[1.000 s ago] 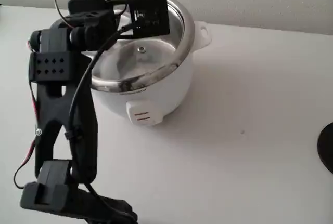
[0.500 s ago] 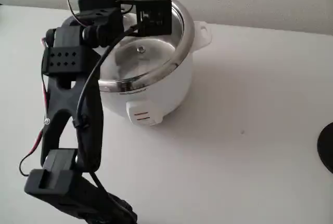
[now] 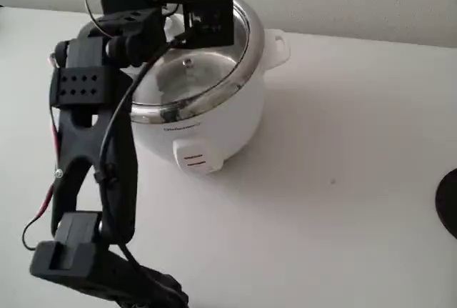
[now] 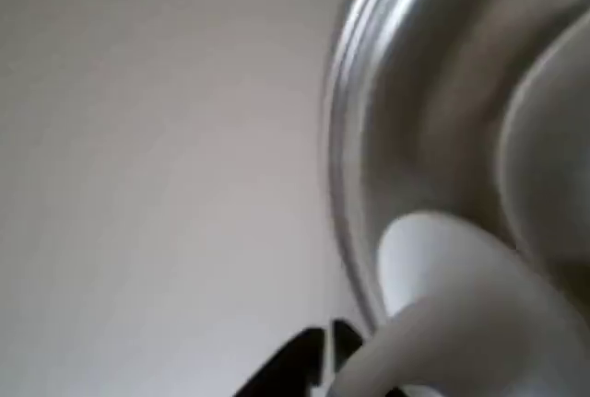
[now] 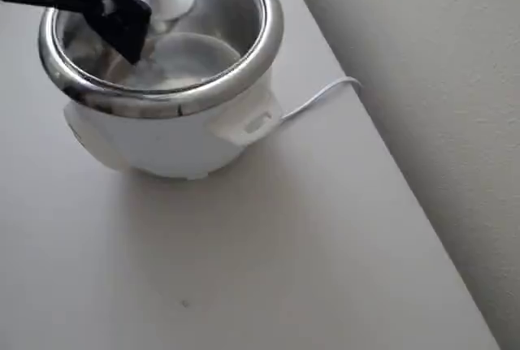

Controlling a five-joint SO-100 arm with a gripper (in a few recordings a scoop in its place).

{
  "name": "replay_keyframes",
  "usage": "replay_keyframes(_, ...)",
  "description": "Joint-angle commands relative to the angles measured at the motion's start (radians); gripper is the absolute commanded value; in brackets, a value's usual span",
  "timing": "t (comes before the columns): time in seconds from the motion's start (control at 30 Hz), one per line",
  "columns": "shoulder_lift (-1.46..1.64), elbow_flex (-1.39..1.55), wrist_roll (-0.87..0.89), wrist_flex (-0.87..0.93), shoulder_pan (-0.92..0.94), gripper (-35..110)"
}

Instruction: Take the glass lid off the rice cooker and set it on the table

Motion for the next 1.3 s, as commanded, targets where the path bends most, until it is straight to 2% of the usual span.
replay_keyframes(0.0, 0.252, -0.058, 0.006, -0.092, 0.017, 0)
replay_keyframes(0.27, 0.387, -0.058, 0.003, -0.048, 0.149, 0)
replay_keyframes(0.53, 0.505, -0.011, -0.094, 0.005, 0.430, 0)
replay_keyframes(0.8, 0.574, 0.252, -0.176, -0.032, 0.742, 0)
replay_keyframes(0.9, 0.609, 0.426, -0.230, -0.127, 0.825, 0)
replay_keyframes(1.0, 0.649, 0.604, -0.282, -0.242, 0.881, 0)
replay_keyframes(1.27, 0.637, 0.871, -0.316, -0.316, 0.919, 0)
